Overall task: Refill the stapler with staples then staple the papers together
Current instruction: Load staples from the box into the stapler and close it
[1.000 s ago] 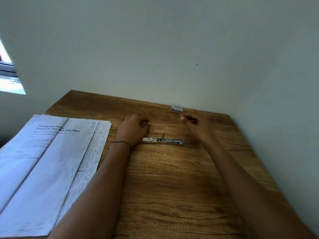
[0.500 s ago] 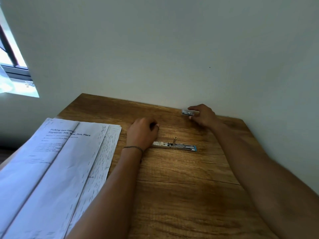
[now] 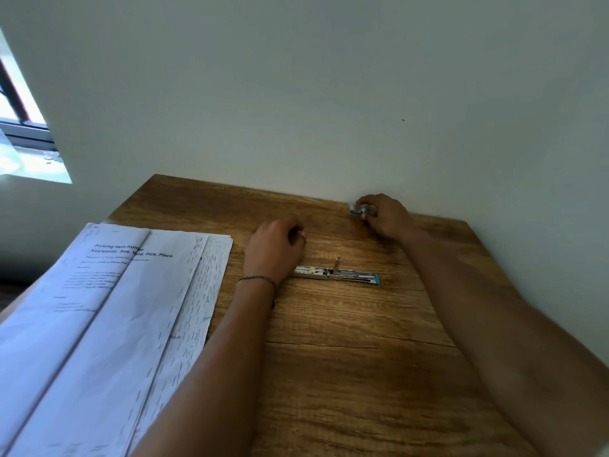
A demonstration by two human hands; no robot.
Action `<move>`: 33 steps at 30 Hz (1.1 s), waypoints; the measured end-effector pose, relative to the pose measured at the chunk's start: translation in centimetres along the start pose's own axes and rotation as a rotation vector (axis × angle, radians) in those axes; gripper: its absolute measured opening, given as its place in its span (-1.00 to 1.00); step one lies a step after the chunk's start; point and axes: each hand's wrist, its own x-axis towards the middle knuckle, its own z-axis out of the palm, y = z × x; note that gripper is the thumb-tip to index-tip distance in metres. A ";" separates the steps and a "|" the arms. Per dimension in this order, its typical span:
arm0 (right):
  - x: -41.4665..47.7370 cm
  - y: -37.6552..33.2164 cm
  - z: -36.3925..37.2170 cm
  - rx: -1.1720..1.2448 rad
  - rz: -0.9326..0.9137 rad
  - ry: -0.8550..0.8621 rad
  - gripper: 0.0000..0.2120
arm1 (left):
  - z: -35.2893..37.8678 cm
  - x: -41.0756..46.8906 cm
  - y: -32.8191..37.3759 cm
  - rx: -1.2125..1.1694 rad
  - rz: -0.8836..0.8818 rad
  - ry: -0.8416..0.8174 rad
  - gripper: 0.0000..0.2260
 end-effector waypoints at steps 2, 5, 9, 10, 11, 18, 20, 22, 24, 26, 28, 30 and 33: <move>0.1 -0.1 0.1 0.009 0.014 0.017 -0.69 | 0.0 0.0 0.0 -0.002 0.002 0.004 -0.80; 0.0 -0.4 0.3 0.009 0.036 0.039 -0.73 | -0.1 0.0 0.0 -0.011 0.005 0.014 -0.80; -0.4 -0.7 0.1 -0.002 -0.007 0.067 -0.75 | 0.0 -0.1 0.0 -0.012 0.007 0.012 -0.80; -0.5 -0.8 -0.1 0.005 -0.023 0.083 -0.75 | 0.0 0.0 0.0 -0.011 0.007 0.013 -0.80; -0.8 -1.0 -0.3 0.015 -0.041 0.100 -0.74 | 0.0 -0.1 0.0 -0.010 0.009 0.017 -0.80; -5.3 -2.8 -2.7 0.229 -0.136 0.172 -0.76 | 0.1 -0.1 0.0 -0.003 0.024 0.029 -0.81; -7.7 -3.0 -3.0 0.279 -0.150 0.159 -0.75 | 0.2 -0.2 0.1 -0.001 0.033 0.034 -0.80; -10.0 -3.1 -3.0 0.298 -0.153 0.154 -0.75 | 0.1 -0.3 0.1 -0.015 0.050 0.060 -0.80; -12.2 -3.1 -2.7 0.349 -0.138 0.144 -0.74 | -0.1 -0.4 0.2 -0.043 0.062 0.105 -0.81; -14.5 -3.3 -2.4 0.397 -0.134 0.135 -0.74 | -0.5 -0.7 0.5 -0.089 0.059 0.163 -0.81; -16.5 -3.5 -1.8 0.422 -0.154 0.127 -0.74 | -0.8 -1.2 0.6 -0.122 0.054 0.214 -0.79; -18.3 -3.9 -1.2 0.438 -0.179 0.098 -0.73 | -1.2 -2.0 1.0 -0.124 0.045 0.234 -0.73; -20.2 -4.7 -0.1 0.435 -0.218 0.058 -0.73 | -2.2 -3.3 1.5 -0.113 0.063 0.237 -0.71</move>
